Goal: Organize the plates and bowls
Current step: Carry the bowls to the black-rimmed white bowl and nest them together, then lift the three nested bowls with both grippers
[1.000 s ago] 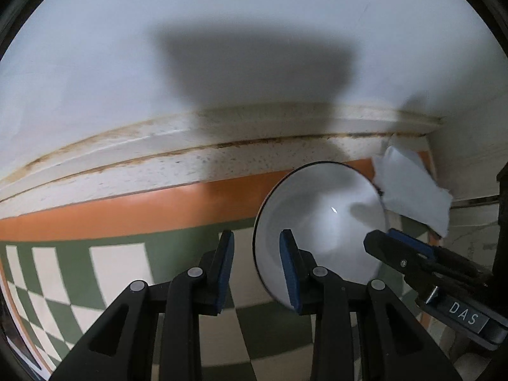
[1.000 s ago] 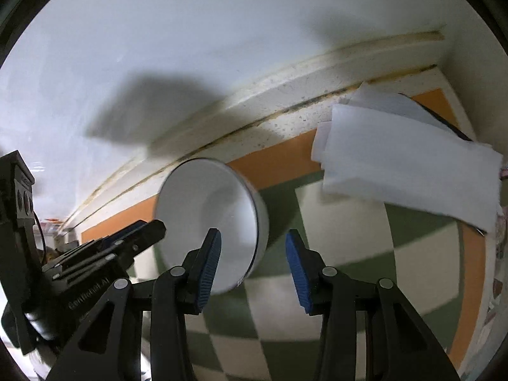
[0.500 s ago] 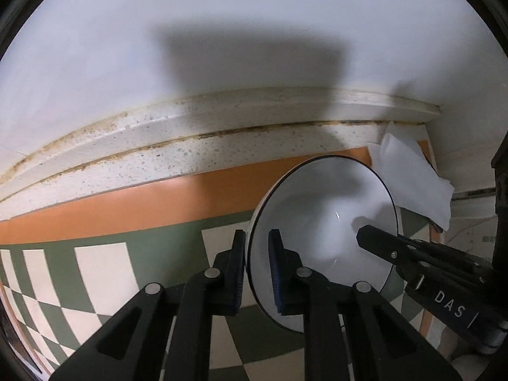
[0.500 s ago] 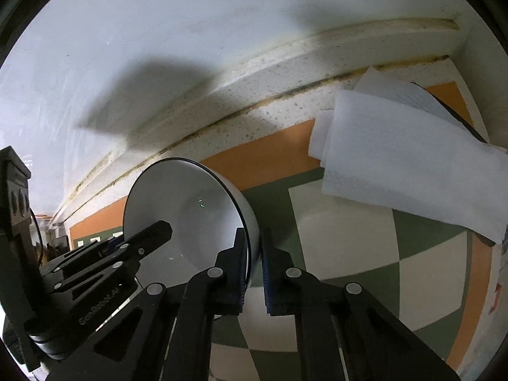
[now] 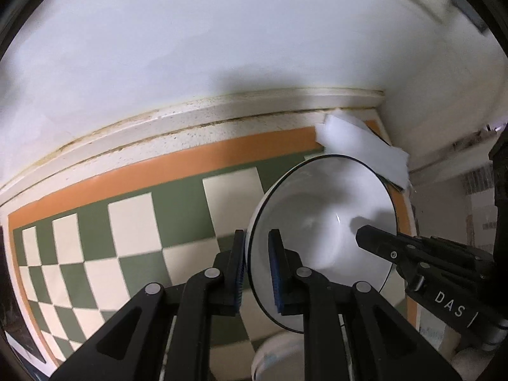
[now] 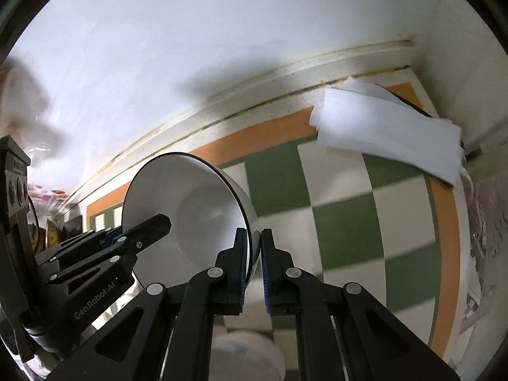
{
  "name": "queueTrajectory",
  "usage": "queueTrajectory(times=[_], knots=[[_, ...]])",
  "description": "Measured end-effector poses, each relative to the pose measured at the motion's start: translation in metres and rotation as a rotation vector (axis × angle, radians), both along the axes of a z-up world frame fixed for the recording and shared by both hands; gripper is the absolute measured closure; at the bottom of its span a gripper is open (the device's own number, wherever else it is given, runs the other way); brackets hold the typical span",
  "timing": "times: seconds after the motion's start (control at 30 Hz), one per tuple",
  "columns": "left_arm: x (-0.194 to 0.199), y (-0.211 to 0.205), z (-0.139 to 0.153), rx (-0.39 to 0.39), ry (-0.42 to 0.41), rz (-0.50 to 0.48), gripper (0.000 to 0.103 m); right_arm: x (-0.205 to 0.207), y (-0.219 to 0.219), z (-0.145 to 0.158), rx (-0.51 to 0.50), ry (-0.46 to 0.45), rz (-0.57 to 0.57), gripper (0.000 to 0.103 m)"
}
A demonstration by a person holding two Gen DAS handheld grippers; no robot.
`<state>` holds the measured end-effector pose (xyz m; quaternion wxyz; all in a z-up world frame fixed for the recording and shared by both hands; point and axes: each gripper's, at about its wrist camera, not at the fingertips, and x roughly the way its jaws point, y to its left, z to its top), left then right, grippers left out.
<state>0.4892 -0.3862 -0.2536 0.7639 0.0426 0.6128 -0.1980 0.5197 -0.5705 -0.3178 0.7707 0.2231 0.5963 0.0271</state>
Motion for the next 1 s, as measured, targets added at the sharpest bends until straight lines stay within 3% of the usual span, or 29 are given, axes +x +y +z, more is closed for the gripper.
queueTrajectory(times=[0.23, 0.5, 0.73, 1.0], knots=[[-0.055, 0.013, 0.029, -0.019, -0.021, -0.019, 0.091, -0.067, 0.015, 0.037, 0.009, -0.046, -0.01, 0.093], [-0.111, 0.021, 0.032, -0.029, -0.018, -0.045, 0.091, -0.14, 0.025, 0.048, 0.011, -0.053, -0.024, 0.093], [-0.138, 0.026, 0.015, -0.01, 0.02, -0.063, 0.091, -0.179, 0.03, 0.029, 0.024, -0.016, -0.035, 0.093], [-0.15, 0.029, -0.026, 0.037, 0.082, -0.06, 0.091, -0.191, 0.036, -0.01, 0.039, 0.049, -0.031, 0.092]])
